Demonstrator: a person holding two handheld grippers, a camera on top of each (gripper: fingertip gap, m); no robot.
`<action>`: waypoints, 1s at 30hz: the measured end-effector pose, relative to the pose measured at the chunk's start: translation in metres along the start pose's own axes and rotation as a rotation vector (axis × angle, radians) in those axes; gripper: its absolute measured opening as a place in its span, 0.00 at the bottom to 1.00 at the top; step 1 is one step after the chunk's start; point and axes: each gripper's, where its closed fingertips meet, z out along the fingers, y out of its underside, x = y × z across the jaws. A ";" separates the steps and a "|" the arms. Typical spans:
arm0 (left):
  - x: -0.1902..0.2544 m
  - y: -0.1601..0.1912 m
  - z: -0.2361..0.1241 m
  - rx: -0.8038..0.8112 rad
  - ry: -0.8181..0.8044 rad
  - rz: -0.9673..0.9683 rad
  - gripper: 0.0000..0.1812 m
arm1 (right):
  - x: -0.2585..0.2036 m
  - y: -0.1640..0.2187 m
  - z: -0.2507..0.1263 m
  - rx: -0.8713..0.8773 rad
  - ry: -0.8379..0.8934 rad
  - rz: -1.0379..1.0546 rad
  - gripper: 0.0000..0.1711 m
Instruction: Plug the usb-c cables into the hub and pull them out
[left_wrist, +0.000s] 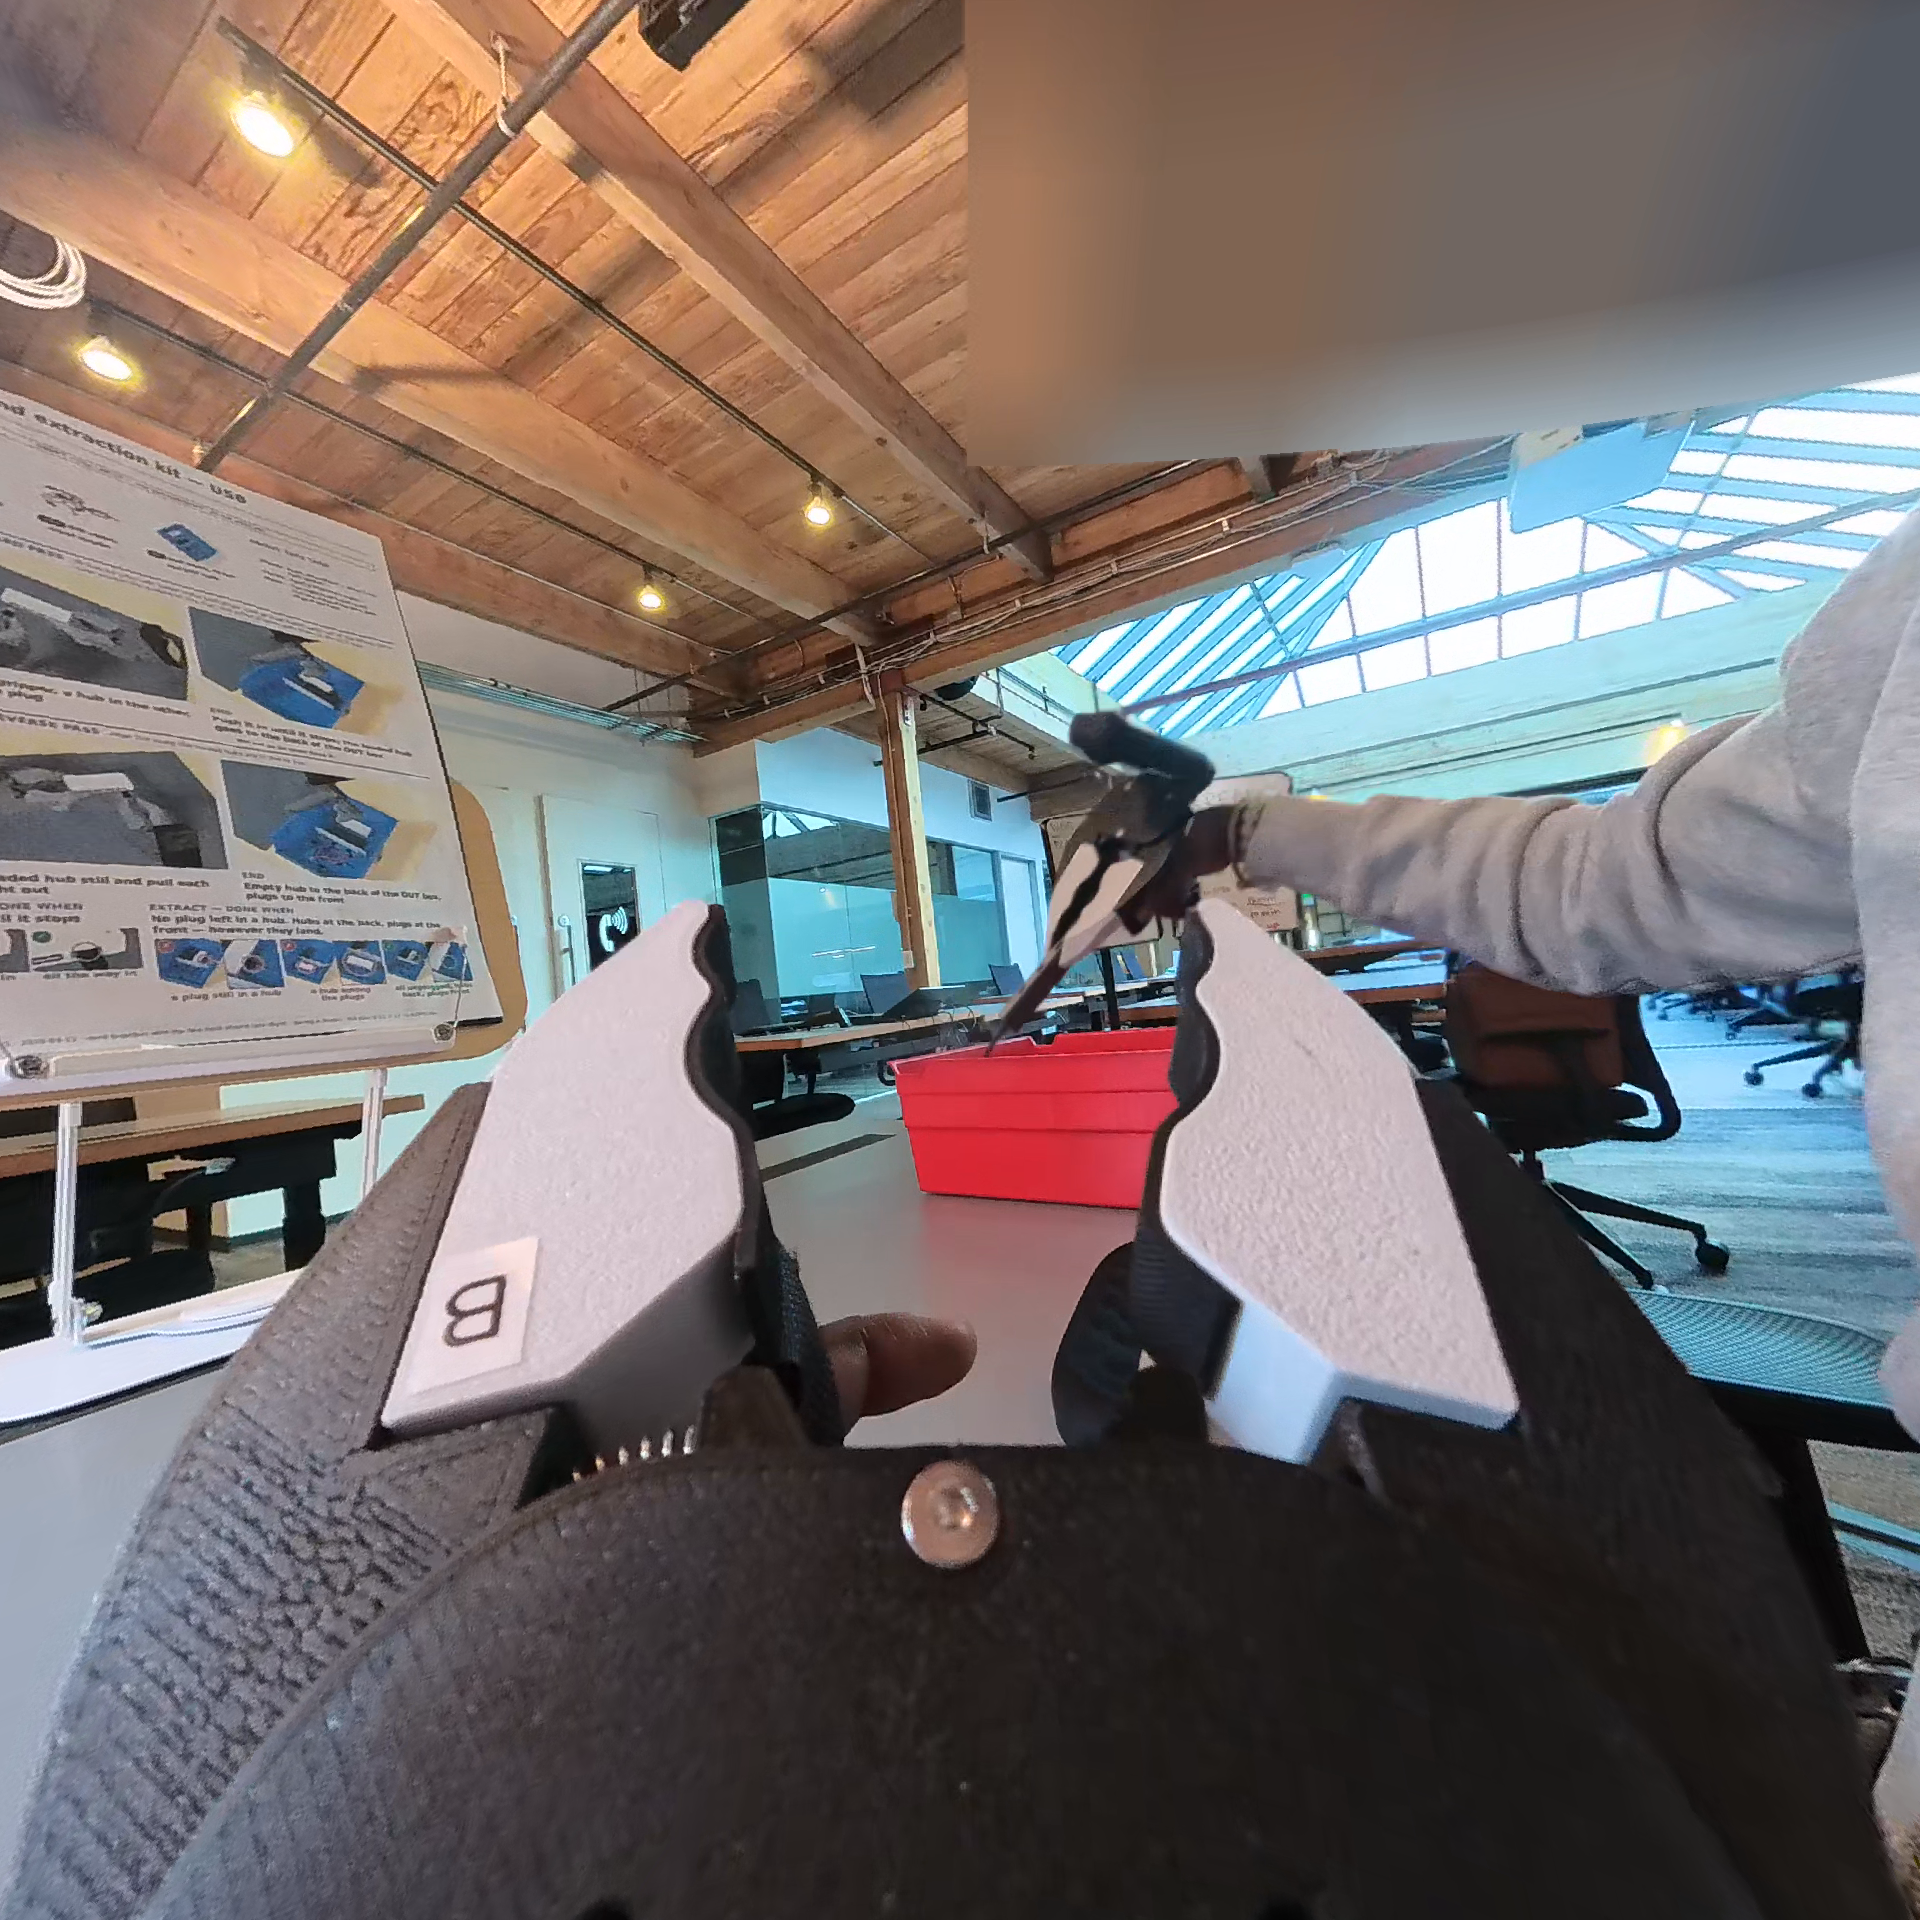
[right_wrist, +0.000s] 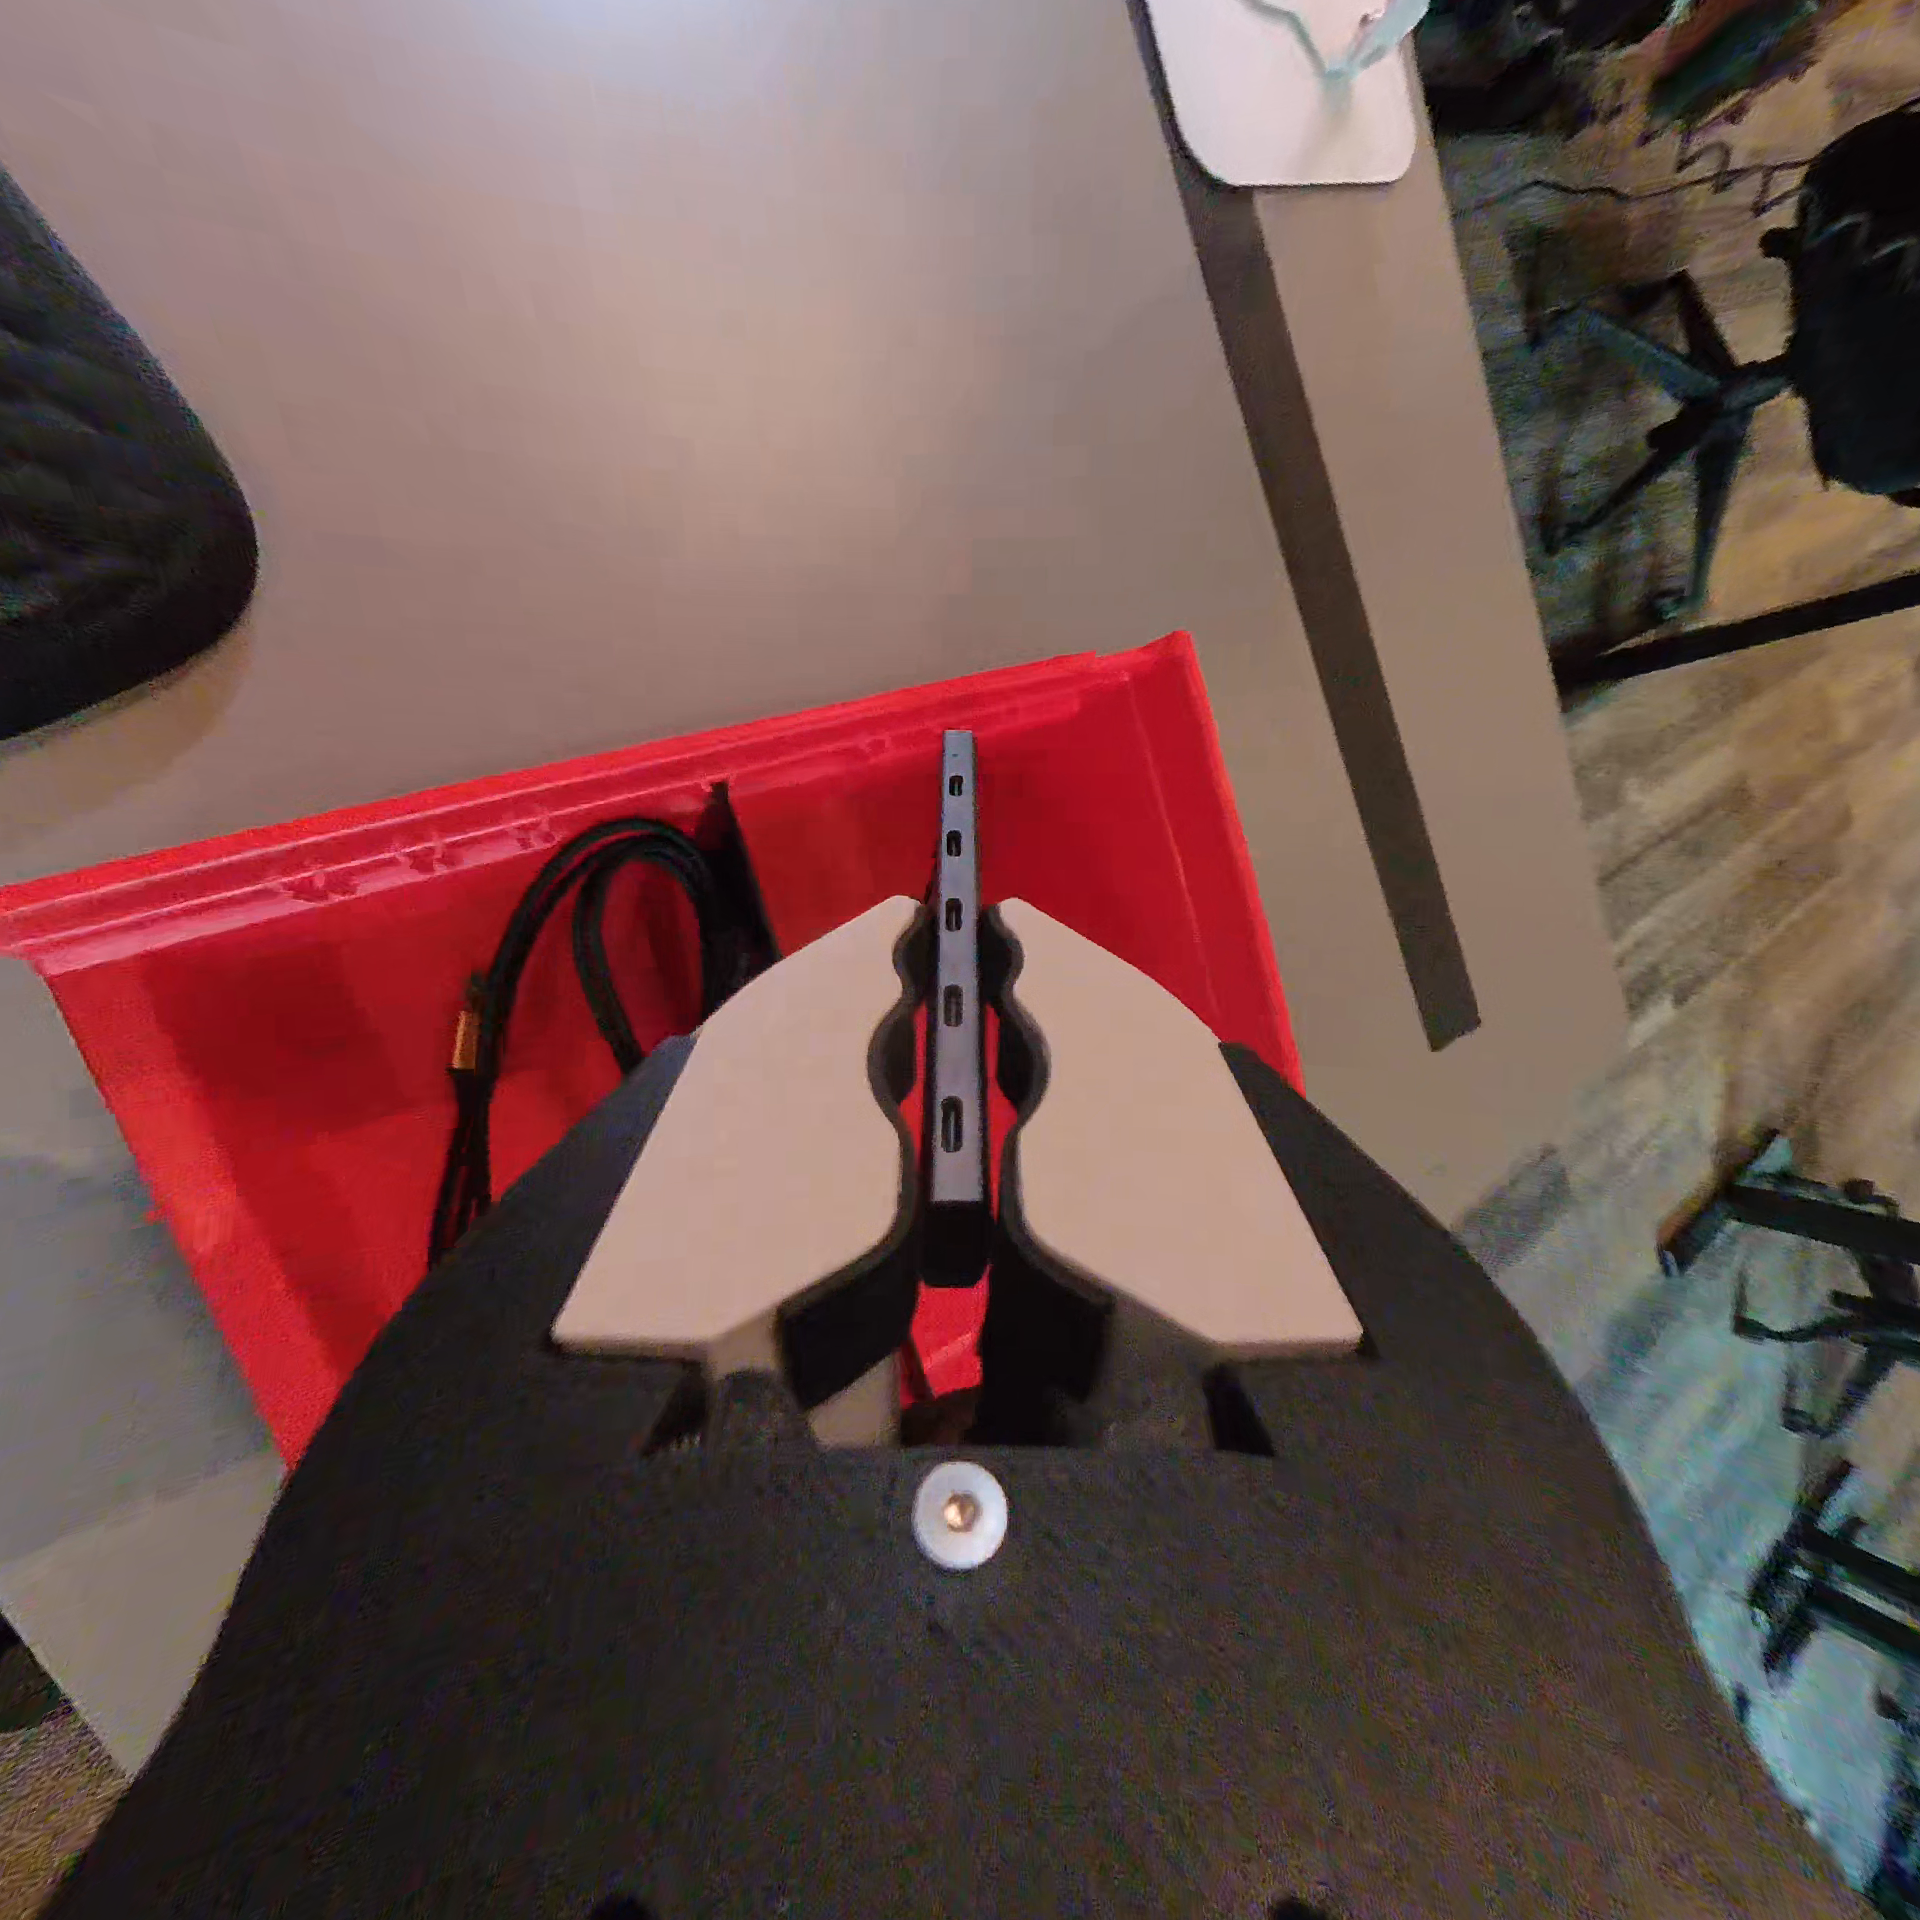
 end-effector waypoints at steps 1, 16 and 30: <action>0.000 0.000 0.000 0.000 0.000 -0.003 0.45 | 0.000 0.005 0.011 -0.005 -0.036 0.024 0.06; 0.002 0.002 0.001 -0.013 0.017 -0.011 0.43 | 0.030 0.102 0.053 -0.366 0.061 0.368 0.21; 0.002 0.005 0.003 -0.030 0.011 0.004 0.42 | 0.067 0.115 0.045 -0.397 0.263 0.429 0.11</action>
